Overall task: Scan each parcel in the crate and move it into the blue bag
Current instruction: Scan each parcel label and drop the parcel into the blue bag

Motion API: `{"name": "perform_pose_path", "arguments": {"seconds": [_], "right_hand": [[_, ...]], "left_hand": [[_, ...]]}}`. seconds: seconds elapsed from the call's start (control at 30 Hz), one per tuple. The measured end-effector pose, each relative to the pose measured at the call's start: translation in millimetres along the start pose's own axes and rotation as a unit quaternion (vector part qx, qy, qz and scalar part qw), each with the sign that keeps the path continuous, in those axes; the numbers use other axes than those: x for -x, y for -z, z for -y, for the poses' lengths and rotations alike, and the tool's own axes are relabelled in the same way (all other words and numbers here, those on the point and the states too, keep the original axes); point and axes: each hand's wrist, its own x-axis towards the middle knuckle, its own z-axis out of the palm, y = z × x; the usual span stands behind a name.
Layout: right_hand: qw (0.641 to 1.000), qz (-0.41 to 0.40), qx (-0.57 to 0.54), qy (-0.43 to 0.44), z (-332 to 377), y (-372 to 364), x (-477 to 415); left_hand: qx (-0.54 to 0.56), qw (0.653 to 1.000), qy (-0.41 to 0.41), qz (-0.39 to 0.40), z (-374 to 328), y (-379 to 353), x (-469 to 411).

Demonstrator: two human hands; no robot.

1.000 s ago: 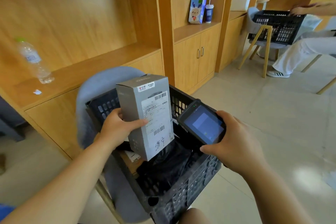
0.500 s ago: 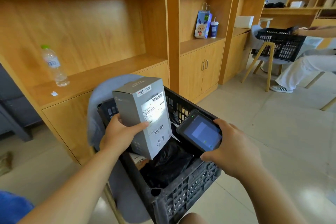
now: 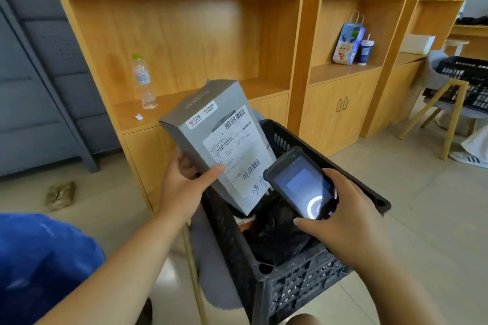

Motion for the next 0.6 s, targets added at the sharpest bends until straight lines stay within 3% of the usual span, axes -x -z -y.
{"name": "perform_pose_path", "arguments": {"seconds": [0.1, 0.27, 0.5, 0.6], "right_hand": [[0.998, 0.021, -0.021, 0.049, 26, -24, -3], [0.988, 0.082, -0.061, 0.112, 81, -65, -5], [0.967, 0.147, -0.067, 0.195, 140, -121, 9], [0.960, 0.178, -0.071, 0.207, 155, -141, 15]], "left_hand": [[0.057, 0.997, -0.005, -0.060, -7, 43, 13], [0.046, 0.988, -0.016, -0.148, -12, 125, 34], [-0.131, 0.937, 0.060, -0.317, 18, 251, 95], [-0.210, 0.912, 0.090, -0.341, 34, 288, 115]]}}
